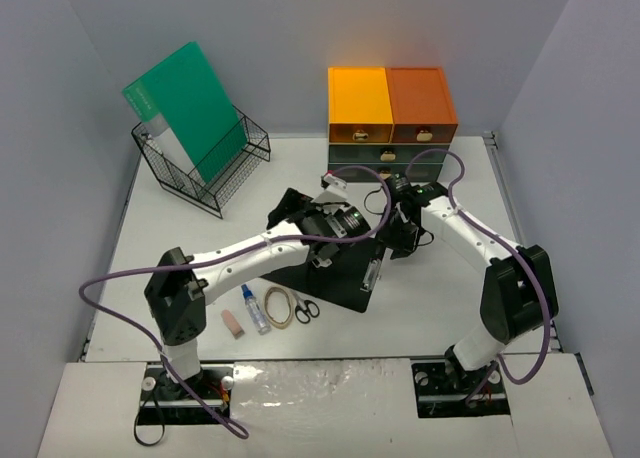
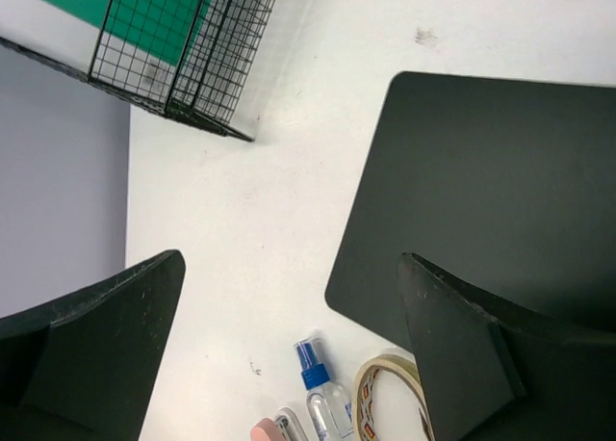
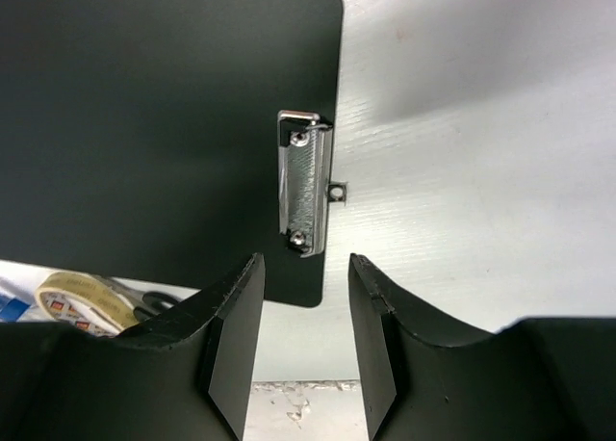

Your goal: Organize the desk

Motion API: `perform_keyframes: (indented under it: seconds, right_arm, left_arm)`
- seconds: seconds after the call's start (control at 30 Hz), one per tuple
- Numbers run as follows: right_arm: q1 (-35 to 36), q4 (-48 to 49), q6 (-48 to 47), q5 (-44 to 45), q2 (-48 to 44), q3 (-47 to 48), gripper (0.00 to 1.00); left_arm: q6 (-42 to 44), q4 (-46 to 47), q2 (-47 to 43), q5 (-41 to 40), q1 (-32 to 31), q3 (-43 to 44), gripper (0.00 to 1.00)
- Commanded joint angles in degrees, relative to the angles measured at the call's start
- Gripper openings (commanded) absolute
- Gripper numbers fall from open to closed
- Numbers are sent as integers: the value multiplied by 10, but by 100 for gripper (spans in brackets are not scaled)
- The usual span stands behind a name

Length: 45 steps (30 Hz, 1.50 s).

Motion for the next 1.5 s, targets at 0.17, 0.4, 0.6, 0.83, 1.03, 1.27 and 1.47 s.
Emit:
perform_keyframes:
  seconds: [0.17, 0.4, 0.6, 0.83, 1.03, 1.27, 1.47]
  right_arm:
    - [8, -3, 42, 43, 18, -49, 33]
    - [35, 46, 67, 34, 40, -75, 32]
    - [52, 89, 71, 33, 63, -80, 32]
    - [53, 113, 72, 41, 88, -73, 35]
    - [51, 111, 78, 45, 94, -71, 35]
    - [49, 99, 86, 67, 72, -72, 35]
    - [53, 88, 80, 64, 103, -44, 44]
  left_arm:
    - [35, 77, -17, 150, 70, -15, 90]
    - [25, 118, -34, 230, 124, -58, 90]
    - [40, 122, -40, 240, 142, -64, 90]
    - [51, 125, -47, 243, 148, -69, 90]
    - [55, 130, -47, 246, 152, -76, 91]
    - [59, 133, -50, 246, 153, -82, 91]
    - [61, 140, -52, 251, 155, -88, 90]
